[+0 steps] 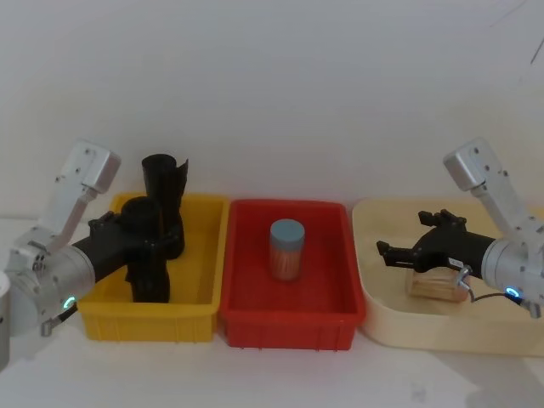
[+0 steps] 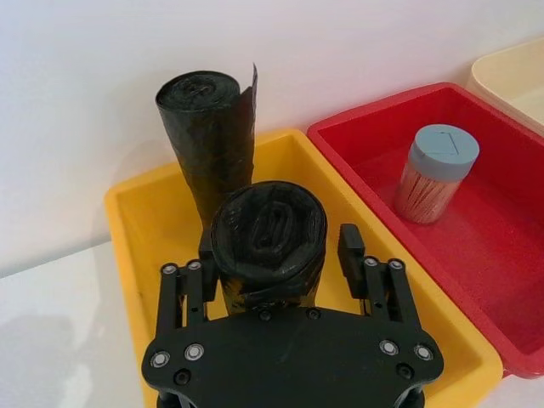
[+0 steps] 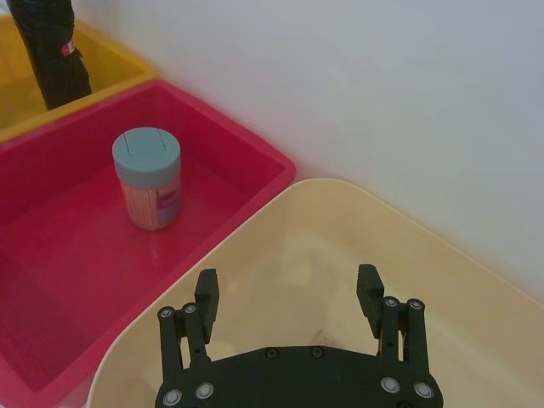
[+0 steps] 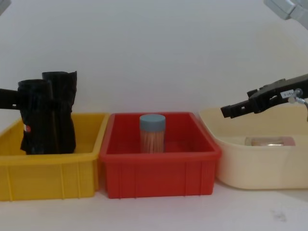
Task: Pick up the garbage bag with the one hand and transfer it to the other hand.
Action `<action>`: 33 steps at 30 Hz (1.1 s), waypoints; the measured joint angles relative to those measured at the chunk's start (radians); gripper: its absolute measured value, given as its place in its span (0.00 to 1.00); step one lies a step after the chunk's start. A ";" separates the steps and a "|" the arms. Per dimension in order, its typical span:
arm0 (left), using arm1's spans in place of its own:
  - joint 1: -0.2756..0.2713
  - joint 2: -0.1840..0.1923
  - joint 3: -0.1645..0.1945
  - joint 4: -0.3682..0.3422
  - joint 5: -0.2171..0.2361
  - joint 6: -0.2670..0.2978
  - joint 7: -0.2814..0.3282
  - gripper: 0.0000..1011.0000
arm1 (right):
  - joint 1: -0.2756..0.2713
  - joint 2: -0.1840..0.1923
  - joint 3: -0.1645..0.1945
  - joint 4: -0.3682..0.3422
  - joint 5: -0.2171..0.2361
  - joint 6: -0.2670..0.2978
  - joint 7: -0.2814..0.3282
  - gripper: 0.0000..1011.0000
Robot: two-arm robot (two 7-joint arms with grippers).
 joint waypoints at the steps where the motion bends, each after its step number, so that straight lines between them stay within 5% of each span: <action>1: -0.005 -0.001 0.001 0.006 -0.002 0.000 -0.005 0.81 | 0.000 0.000 0.000 0.000 0.000 0.000 0.000 0.99; 14: -0.026 -0.008 0.006 0.032 -0.008 -0.003 -0.025 0.47 | 0.000 0.000 0.000 0.000 0.000 0.000 0.000 0.99; 22: -0.051 -0.009 0.012 0.027 -0.006 0.005 -0.041 0.42 | 0.000 0.000 0.000 0.000 0.000 0.000 0.000 0.99; 33: -0.166 -0.032 0.029 0.034 -0.002 0.021 -0.081 0.37 | 0.000 0.000 0.000 0.000 0.000 0.000 0.000 0.99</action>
